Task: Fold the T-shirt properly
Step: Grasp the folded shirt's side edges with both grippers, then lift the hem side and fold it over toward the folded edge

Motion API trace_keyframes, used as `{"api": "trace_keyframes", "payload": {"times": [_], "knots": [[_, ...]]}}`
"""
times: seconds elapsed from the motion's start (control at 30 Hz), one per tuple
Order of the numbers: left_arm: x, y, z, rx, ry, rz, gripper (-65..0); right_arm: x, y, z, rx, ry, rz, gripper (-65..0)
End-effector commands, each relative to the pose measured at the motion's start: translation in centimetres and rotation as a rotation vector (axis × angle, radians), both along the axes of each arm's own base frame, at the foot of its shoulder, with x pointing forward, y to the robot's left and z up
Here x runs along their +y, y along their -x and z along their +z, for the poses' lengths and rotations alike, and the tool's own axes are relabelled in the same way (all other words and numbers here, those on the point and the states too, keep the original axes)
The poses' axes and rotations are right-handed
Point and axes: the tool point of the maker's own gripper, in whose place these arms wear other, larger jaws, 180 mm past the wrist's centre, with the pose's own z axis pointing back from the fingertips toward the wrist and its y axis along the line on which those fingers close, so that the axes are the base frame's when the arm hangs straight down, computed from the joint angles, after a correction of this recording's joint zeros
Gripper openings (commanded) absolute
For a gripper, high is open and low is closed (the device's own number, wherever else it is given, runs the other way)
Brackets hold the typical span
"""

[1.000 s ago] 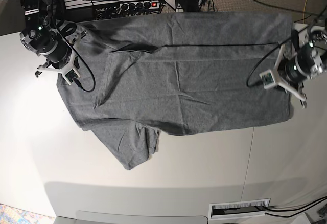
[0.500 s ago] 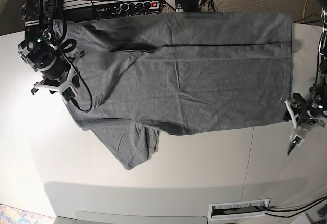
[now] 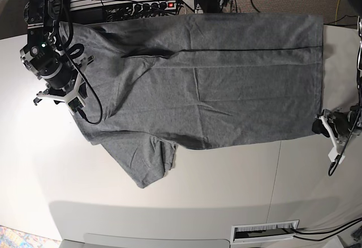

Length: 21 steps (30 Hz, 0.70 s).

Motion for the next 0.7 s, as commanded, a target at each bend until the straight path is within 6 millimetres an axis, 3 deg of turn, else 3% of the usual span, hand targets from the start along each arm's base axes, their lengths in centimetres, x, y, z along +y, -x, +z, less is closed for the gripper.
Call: {"api": "trace_keyframes", "payload": {"times": [0.0,0.27,0.37,0.47,0.67], "knots": [[0.6,-1.3,1.7,-0.05,0.005,0.014,-39.0,-0.2,-0.8,1.2,-0.045,0.002,0.006,-48.6],[-1.2,-1.4,0.1,-0.037,0.012,-0.003,-39.9,-0.2,-0.8,1.3,-0.047,0.002,0.006,-48.6],[-1.6,-1.7,0.4,-0.058,0.026,-0.021,-49.3,-0.1,-1.1,1.6,-0.06,0.001,0.007,-48.7],[-2.2,-1.7,0.7,-0.063,0.041,-0.066,-65.0,-0.1,-2.0,2.5,-0.093,-0.003,0.01,-48.7],[-3.9,-1.2,1.2,-0.053,0.067,-0.168,-65.0,0.1,-4.6,4.8,-0.196,-0.029,0.021,-48.6]]}}
